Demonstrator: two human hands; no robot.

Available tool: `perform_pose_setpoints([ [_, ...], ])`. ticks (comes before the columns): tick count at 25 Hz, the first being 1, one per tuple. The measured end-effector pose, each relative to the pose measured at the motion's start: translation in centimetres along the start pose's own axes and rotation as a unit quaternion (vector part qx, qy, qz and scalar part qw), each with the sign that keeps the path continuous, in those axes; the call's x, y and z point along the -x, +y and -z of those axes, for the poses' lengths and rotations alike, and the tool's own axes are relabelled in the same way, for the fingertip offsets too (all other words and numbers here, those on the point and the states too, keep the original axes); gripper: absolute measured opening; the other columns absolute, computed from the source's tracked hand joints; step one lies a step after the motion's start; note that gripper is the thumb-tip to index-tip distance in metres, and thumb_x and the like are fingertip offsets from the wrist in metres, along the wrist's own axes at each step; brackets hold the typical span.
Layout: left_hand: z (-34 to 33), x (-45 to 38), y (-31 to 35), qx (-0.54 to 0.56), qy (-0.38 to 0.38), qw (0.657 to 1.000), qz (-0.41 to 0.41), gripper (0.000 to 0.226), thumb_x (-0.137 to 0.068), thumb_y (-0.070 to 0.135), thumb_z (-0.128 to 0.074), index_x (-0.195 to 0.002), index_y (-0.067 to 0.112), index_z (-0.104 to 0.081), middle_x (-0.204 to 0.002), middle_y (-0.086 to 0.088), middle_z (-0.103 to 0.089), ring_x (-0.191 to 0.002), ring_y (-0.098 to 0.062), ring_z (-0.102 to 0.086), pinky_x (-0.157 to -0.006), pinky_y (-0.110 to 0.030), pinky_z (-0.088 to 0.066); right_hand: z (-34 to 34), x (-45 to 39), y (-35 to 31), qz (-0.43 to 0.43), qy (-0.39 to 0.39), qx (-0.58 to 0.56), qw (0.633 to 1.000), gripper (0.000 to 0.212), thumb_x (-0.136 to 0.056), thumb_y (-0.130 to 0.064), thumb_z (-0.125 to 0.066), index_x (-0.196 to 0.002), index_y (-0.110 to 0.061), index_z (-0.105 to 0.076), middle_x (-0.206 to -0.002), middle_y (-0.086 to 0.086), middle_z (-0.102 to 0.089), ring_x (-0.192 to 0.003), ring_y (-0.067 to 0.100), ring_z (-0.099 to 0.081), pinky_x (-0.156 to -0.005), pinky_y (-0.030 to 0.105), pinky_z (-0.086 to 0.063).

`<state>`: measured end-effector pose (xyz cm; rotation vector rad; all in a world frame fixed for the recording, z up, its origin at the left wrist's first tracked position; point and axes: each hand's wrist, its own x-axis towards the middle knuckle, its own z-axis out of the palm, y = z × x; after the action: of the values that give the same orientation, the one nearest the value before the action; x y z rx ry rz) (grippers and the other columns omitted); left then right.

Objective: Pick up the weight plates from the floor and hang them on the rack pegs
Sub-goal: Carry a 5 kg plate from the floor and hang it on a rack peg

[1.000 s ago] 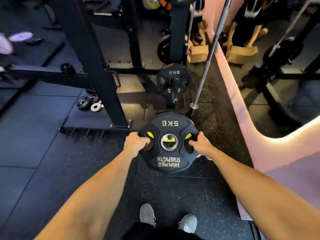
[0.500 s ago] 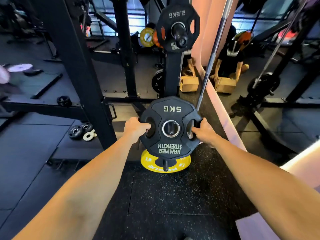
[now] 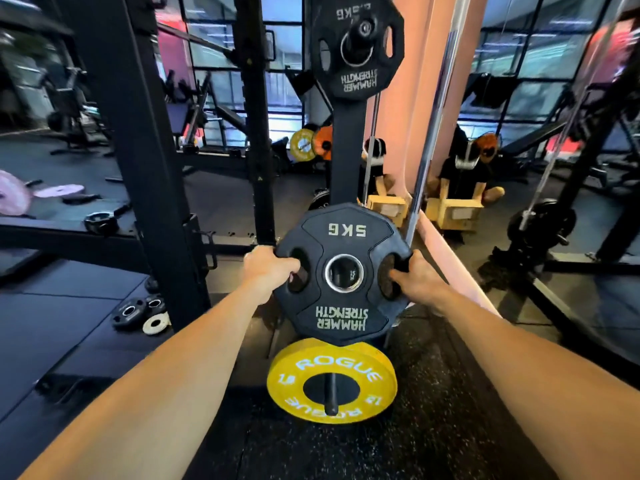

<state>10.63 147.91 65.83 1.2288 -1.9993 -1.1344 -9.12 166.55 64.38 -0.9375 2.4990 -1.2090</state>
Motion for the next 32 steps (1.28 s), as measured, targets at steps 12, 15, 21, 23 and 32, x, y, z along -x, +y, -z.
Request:
perform_pose_setpoints([
  [12, -7.4, -1.5, -10.9, 0.042, 0.04, 0.992, -0.113, 0.045, -0.053, 0.027, -0.071, -0.093, 0.006, -0.071, -0.091, -0.014, -0.072, -0.085, -0.03, -0.069, -0.075, -0.05, -0.06, -7.9, -0.7, 10.1, 0.144, 0.103, 0.021, 0.984, 0.027, -0.085, -0.016, -0.06, -0.104, 0.002, -0.059, -0.101, 0.02, -0.066, -0.096, 0.032, -0.063, -0.086, 0.044, -0.053],
  [15, -8.5, -2.5, -12.4, 0.069, 0.067, 0.986, -0.138, 0.038, -0.057, 0.025, -0.073, -0.089, 0.005, -0.072, -0.09, -0.013, -0.072, -0.082, -0.029, -0.069, -0.068, -0.045, -0.059, -9.0, -1.0, 10.7, 0.163, 0.114, 0.016, 0.98, 0.021, -0.084, -0.016, -0.059, -0.097, 0.001, -0.057, -0.093, 0.019, -0.063, -0.085, 0.03, -0.062, -0.079, 0.04, -0.053],
  [21, -8.9, -3.2, -11.5, 0.074, 0.1, 0.977, -0.171, 0.042, -0.057, 0.024, -0.073, -0.093, 0.003, -0.073, -0.095, -0.014, -0.072, -0.081, -0.028, -0.068, -0.066, -0.042, -0.058, -9.0, -1.1, 10.5, 0.166, 0.149, -0.034, 0.974, 0.024, -0.086, -0.017, -0.06, -0.1, -0.01, -0.042, -0.083, 0.005, -0.056, -0.081, 0.023, -0.058, -0.065, 0.033, -0.046],
  [23, -9.2, -3.9, -11.0, 0.074, 0.089, 0.979, -0.168, 0.04, -0.055, 0.026, -0.072, -0.09, 0.005, -0.073, -0.092, -0.014, -0.072, -0.086, -0.031, -0.07, -0.074, -0.05, -0.06, -8.8, -2.0, 10.4, 0.159, 0.15, -0.033, 0.975, 0.025, -0.086, -0.017, -0.06, -0.101, -0.01, -0.041, -0.088, 0.007, -0.058, -0.084, 0.024, -0.058, -0.064, 0.032, -0.048],
  [32, -12.3, -9.7, -11.5, 0.05, 0.137, 0.972, -0.186, 0.024, -0.063, 0.03, -0.073, -0.078, 0.012, -0.073, -0.086, -0.008, -0.07, -0.078, -0.026, -0.065, -0.069, -0.04, -0.057, -10.6, -8.1, 12.0, 0.13, 0.123, -0.007, 0.984, 0.026, -0.087, -0.016, -0.058, -0.108, -0.003, -0.051, -0.099, 0.016, -0.061, -0.08, 0.027, -0.062, -0.052, 0.027, -0.051],
])
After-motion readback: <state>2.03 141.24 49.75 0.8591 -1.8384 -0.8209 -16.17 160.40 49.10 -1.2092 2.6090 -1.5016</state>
